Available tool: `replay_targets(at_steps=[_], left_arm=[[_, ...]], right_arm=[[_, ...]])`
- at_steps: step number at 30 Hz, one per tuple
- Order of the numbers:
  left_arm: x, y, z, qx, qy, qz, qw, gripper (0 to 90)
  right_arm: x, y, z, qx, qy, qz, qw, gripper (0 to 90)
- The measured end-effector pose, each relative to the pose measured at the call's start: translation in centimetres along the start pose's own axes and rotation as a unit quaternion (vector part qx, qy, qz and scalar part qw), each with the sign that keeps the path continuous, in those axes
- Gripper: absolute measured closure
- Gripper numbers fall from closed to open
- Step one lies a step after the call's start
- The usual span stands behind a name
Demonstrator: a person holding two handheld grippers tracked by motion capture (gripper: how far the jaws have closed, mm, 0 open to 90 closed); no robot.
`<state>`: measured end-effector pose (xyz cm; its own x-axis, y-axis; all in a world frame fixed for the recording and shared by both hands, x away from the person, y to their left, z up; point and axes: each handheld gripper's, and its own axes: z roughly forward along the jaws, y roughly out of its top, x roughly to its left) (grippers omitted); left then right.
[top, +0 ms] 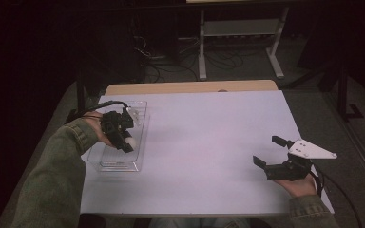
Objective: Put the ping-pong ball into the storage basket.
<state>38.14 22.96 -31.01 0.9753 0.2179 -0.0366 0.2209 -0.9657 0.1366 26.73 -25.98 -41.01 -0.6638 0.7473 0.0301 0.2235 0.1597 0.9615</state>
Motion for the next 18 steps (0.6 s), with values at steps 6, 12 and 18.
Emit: replay_targets(at_steps=[6, 12, 18], left_arm=[[0.3, -0.5, 1.0, -0.003, -0.006, -0.008, 0.9999, 51.0], [0.5, -0.9, 1.7, -0.011, -0.01, -0.013, 0.9998, 51.0], [0.7, -1.0, 2.6, -0.002, -0.005, -0.011, 0.9999, 51.0]], right_arm=[[0.0, 0.0, 0.0, 0.0, -0.001, 0.0, 1.0, 0.0], [0.0, -0.1, 0.0, 0.001, -0.001, 0.001, 1.0, 0.0], [0.0, -0.1, 0.1, 0.004, -0.001, 0.001, 1.0, 0.0]])
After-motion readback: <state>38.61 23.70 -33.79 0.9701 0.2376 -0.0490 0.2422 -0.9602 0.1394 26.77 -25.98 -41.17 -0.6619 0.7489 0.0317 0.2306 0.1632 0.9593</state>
